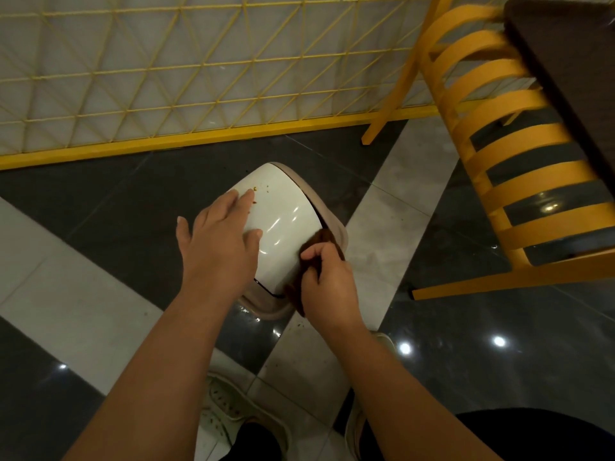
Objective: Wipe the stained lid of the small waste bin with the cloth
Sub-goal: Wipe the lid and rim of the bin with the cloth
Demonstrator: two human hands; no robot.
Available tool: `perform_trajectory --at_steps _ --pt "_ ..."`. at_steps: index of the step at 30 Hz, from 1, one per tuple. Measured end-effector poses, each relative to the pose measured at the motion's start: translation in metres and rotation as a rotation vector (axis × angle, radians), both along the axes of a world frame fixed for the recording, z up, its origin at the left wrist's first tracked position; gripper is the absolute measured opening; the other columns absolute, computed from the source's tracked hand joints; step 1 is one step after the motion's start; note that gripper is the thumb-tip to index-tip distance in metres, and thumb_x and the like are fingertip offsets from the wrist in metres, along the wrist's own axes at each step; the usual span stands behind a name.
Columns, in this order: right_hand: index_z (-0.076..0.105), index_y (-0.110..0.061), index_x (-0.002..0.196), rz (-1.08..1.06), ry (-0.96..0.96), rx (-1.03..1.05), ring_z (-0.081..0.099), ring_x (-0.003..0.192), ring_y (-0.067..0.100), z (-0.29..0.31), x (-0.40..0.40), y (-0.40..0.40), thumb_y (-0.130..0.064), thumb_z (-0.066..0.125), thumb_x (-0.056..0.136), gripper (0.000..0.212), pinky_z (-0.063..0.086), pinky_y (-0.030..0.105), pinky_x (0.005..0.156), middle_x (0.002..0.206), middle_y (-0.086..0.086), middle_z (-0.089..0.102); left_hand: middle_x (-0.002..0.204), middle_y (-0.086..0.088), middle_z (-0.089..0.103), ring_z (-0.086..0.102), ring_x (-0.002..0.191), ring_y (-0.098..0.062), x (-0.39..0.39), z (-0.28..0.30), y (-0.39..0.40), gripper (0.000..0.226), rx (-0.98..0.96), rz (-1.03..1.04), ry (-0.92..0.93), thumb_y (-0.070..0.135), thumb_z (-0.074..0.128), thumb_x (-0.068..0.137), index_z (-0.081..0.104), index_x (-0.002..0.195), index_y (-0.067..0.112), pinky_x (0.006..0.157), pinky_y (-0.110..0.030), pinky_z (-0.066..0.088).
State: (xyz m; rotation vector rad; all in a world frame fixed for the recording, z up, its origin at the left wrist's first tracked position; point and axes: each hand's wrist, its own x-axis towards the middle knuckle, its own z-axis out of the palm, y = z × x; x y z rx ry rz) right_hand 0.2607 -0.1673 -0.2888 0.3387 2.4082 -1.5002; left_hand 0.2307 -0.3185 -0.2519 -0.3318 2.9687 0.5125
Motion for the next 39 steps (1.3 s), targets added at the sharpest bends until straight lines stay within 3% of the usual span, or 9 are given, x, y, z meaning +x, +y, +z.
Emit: perform_trajectory --at_steps 8,15,18,21,25,31,33,36,39 --pt "0.048 -0.022 0.108 0.001 -0.322 0.018 0.053 0.087 0.010 0.014 -0.010 -0.010 -0.013 0.049 0.095 0.016 0.045 0.017 0.069 0.099 -0.003 0.053 0.155 0.002 0.024 0.024 0.141 -0.023 0.001 -0.002 0.001 0.063 -0.011 0.001 -0.004 0.027 0.052 0.093 0.023 0.149 0.032 0.116 -0.052 0.009" --pt "0.053 -0.023 0.101 -0.049 -0.519 -0.164 0.056 0.083 0.013 0.023 0.007 -0.027 -0.013 0.051 0.092 0.013 0.044 0.017 0.060 0.104 0.003 0.058 0.157 0.002 0.019 0.020 0.142 -0.023 0.000 0.000 0.006 0.065 -0.038 0.003 -0.031 0.031 0.049 0.095 0.016 0.150 0.034 0.112 -0.047 0.018" --pt "0.054 -0.024 0.098 -0.126 -0.563 -0.271 0.060 0.088 0.018 0.025 0.014 -0.023 -0.012 0.050 0.091 0.014 0.051 0.023 0.066 0.105 0.005 0.060 0.157 0.003 0.018 0.019 0.142 -0.022 0.001 0.001 0.006 0.064 -0.043 0.006 -0.043 0.032 0.048 0.095 0.015 0.150 0.035 0.111 -0.046 0.018" --pt "0.054 -0.027 0.098 -0.329 -0.523 -0.369 0.061 0.097 0.022 0.021 0.010 -0.020 -0.009 0.051 0.089 0.021 0.056 0.035 0.083 0.108 0.006 0.061 0.157 0.004 0.018 0.019 0.142 -0.020 0.002 0.002 0.006 0.063 -0.038 0.008 -0.038 0.031 0.048 0.095 0.016 0.149 0.036 0.111 -0.044 0.016" --pt "0.050 -0.030 0.106 -0.489 -0.381 -0.397 0.055 0.096 0.013 0.023 -0.011 -0.020 -0.008 0.048 0.094 0.025 0.052 0.033 0.087 0.102 -0.008 0.052 0.157 0.005 0.018 0.019 0.142 -0.019 0.002 0.001 0.004 0.064 -0.039 0.001 -0.027 0.031 0.048 0.095 0.014 0.149 0.037 0.110 -0.043 0.016" --pt "0.053 -0.028 0.091 -0.198 0.059 -0.176 0.056 0.101 0.009 0.016 0.027 -0.039 -0.002 0.049 0.092 0.026 0.053 0.028 0.087 0.104 -0.007 0.057 0.157 0.007 0.018 0.018 0.142 -0.017 0.001 0.000 0.004 0.063 -0.028 0.014 -0.029 0.031 0.047 0.095 0.016 0.149 0.038 0.110 -0.042 0.014" --pt "0.054 -0.029 0.088 -0.065 0.074 -0.164 0.056 0.099 0.007 0.009 0.049 -0.039 0.001 0.050 0.090 0.030 0.056 0.035 0.085 0.108 -0.004 0.056 0.157 0.007 0.018 0.018 0.142 -0.017 0.002 0.000 0.004 0.063 -0.032 0.011 -0.028 0.031 0.047 0.095 0.015 0.149 0.038 0.111 -0.042 0.014" --pt "0.052 -0.037 0.086 -0.141 -0.022 -0.121 0.060 0.096 0.015 0.000 0.048 -0.026 -0.003 0.047 0.092 0.035 0.058 0.045 0.079 0.105 -0.005 0.058 0.157 0.007 0.018 0.020 0.141 -0.018 0.002 0.000 0.003 0.062 -0.028 0.010 -0.014 0.032 0.048 0.095 0.017 0.149 0.038 0.110 -0.042 0.015" --pt "0.052 -0.032 0.093 -0.195 0.032 -0.071 0.058 0.099 0.012 0.002 0.025 -0.023 -0.005 0.048 0.094 0.027 0.056 0.038 0.085 0.105 -0.008 0.057 0.157 0.007 0.018 0.020 0.141 -0.018 0.003 0.000 0.004 0.062 -0.026 0.012 -0.018 0.031 0.048 0.095 0.017 0.149 0.038 0.110 -0.042 0.015"
